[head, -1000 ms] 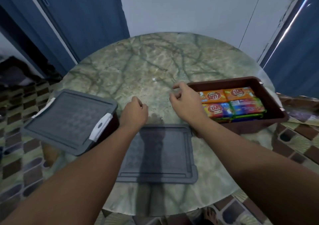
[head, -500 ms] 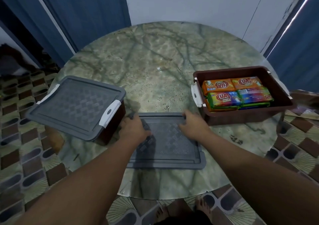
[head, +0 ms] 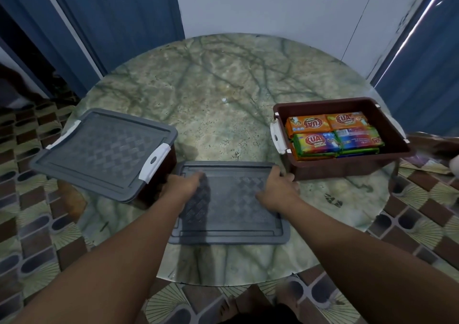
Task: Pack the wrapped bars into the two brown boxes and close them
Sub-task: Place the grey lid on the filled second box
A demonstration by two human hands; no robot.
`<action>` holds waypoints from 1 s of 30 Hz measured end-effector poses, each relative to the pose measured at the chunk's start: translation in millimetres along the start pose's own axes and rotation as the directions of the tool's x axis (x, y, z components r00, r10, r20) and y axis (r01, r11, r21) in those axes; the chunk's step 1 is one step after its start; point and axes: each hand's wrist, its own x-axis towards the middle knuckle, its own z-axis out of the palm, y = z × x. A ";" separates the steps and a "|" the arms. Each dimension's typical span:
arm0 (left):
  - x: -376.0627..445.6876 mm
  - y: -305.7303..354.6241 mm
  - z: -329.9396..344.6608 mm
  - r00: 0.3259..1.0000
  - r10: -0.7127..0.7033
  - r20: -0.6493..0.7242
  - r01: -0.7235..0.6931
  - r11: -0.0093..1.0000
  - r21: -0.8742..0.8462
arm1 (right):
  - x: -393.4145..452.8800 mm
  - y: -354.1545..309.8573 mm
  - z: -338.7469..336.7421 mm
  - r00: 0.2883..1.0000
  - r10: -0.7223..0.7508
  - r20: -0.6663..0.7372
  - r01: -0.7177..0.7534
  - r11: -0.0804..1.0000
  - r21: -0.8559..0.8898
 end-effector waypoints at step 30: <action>-1.0 106.2 25.8 0.995 -0.073 0.070 0.101 0.744 -0.660 | 12.8 0.2 -174.3 0.868 -0.258 -0.425 0.329 0.939 0.101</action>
